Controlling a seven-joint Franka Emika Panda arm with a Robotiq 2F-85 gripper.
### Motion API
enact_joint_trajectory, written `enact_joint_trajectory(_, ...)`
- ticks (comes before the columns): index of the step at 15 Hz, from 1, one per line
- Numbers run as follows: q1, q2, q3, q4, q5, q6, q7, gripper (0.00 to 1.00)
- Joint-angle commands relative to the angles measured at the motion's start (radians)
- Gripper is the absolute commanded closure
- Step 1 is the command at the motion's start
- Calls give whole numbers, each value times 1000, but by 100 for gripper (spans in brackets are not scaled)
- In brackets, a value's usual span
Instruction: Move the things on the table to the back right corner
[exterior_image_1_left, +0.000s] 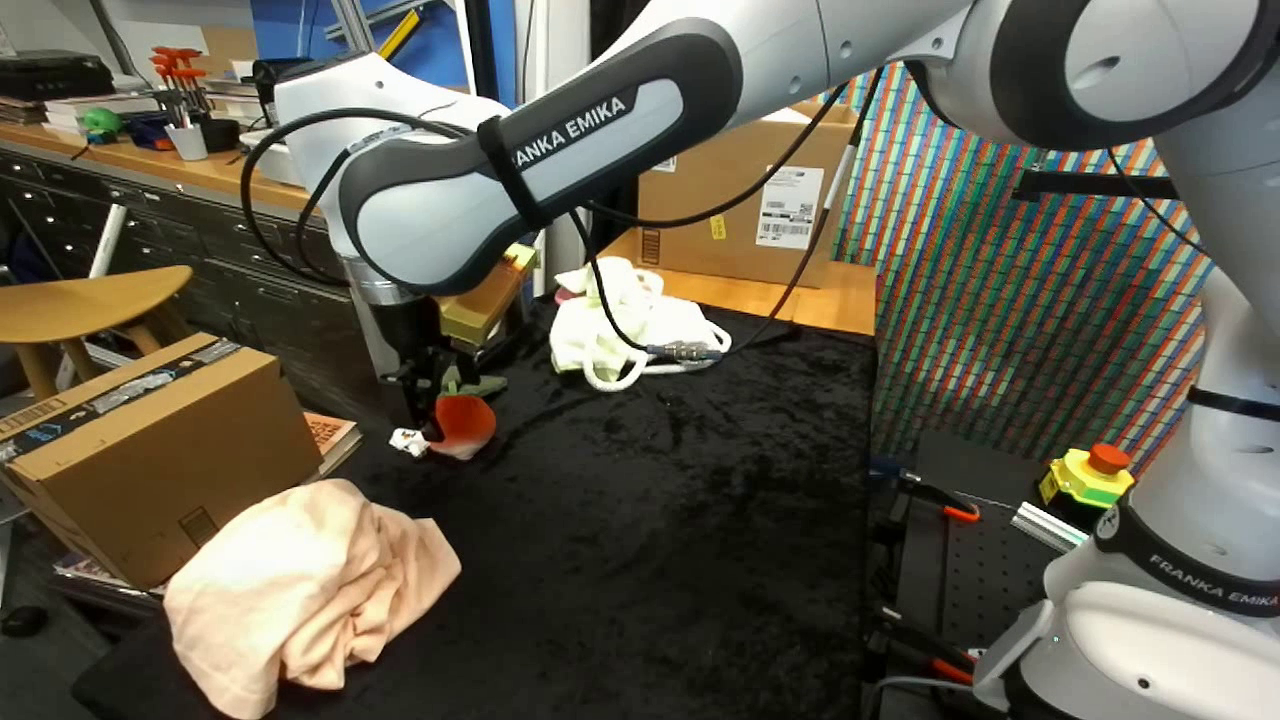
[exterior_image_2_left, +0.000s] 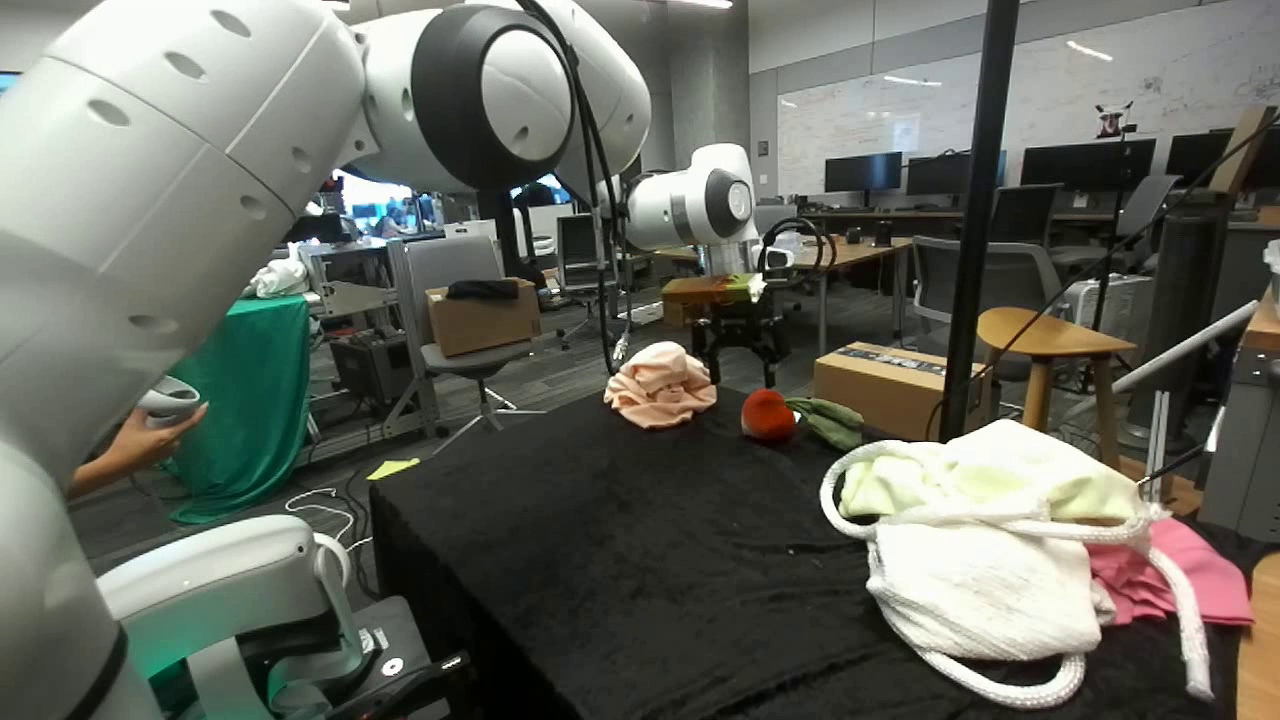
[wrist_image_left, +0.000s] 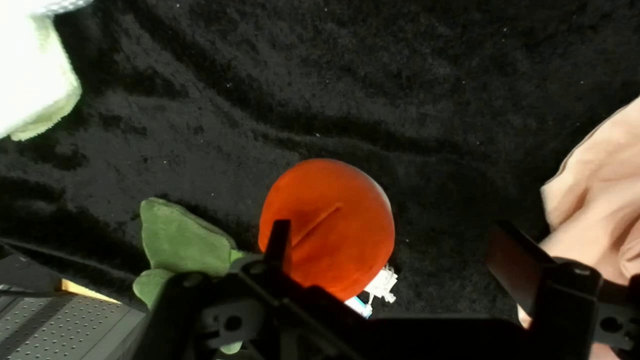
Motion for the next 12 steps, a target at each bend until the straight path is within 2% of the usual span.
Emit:
enact_joint_trajectory(1, 1, 61, -16, 84, 39, -12, -29, 0)
enact_joint_trajectory(6, 4, 107, -36, 123, 39, -10, -18, 0)
enact_joint_trajectory(8, 5, 119, -45, 135, 34, -3, -13, 25)
enact_joint_trajectory(12, 4, 135, -61, 154, 32, 2, -6, 56)
